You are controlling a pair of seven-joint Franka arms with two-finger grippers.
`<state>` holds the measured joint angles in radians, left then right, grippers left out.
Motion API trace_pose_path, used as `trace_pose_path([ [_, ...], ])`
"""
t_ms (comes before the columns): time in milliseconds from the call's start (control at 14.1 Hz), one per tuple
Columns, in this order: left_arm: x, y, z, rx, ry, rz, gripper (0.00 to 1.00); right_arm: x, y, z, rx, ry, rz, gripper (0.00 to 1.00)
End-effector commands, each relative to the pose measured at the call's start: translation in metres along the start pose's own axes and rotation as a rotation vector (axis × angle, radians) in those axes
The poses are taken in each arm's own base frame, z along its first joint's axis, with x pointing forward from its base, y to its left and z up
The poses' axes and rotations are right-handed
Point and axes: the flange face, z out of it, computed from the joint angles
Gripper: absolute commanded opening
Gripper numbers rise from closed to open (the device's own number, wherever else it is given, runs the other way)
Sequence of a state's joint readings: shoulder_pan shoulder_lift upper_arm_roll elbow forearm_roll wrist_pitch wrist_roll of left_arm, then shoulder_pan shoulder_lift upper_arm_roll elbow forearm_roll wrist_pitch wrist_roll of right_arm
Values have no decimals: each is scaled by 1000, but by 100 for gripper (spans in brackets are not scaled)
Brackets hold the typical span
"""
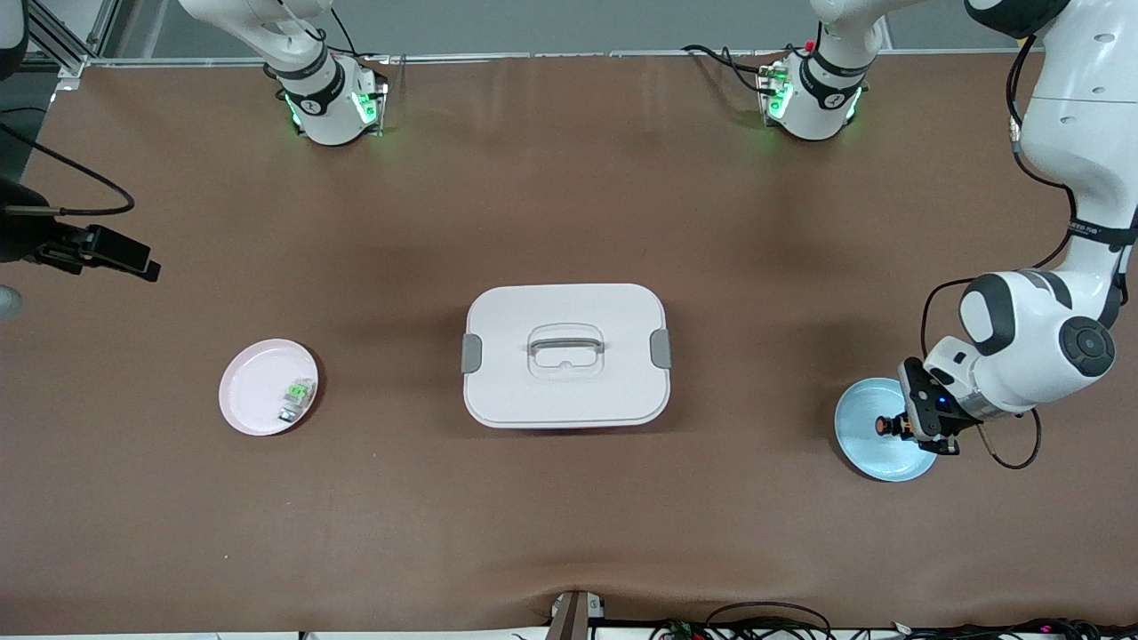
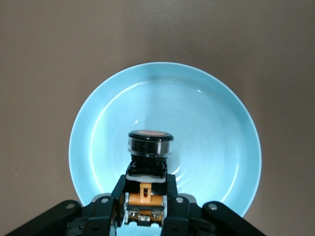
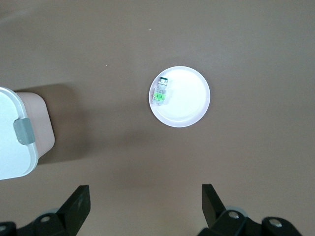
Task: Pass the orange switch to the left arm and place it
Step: 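Lower the switch onto the blue plate with the left gripper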
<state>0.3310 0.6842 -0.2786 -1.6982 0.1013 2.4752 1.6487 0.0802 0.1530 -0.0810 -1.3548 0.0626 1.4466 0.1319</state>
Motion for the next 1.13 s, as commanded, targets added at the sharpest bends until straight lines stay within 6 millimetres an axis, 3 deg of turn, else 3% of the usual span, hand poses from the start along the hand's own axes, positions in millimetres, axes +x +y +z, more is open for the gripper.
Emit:
trace_pose_path([
  [0, -2, -6, 4, 15, -8, 46, 0, -23, 5, 6, 19, 13, 11, 100],
  [283, -1, -10, 8, 20, -5, 164, 0, -34, 8, -11, 20, 39, 12, 100],
  [425, -5, -8, 10, 14, -4, 164, 0, -32, 29, -11, -1, 35, 46, 100],
  [567, -5, -8, 12, 13, -3, 165, 19, -30, 45, -7, 4, 27, 76, 100],
  [779, -5, -4, 18, 0, 10, 144, 20, -28, 44, 4, 6, 14, 75, 100],
  [1063, -20, 3, 25, -15, 16, 92, 24, -25, 42, 8, 12, 27, 73, 100],
])
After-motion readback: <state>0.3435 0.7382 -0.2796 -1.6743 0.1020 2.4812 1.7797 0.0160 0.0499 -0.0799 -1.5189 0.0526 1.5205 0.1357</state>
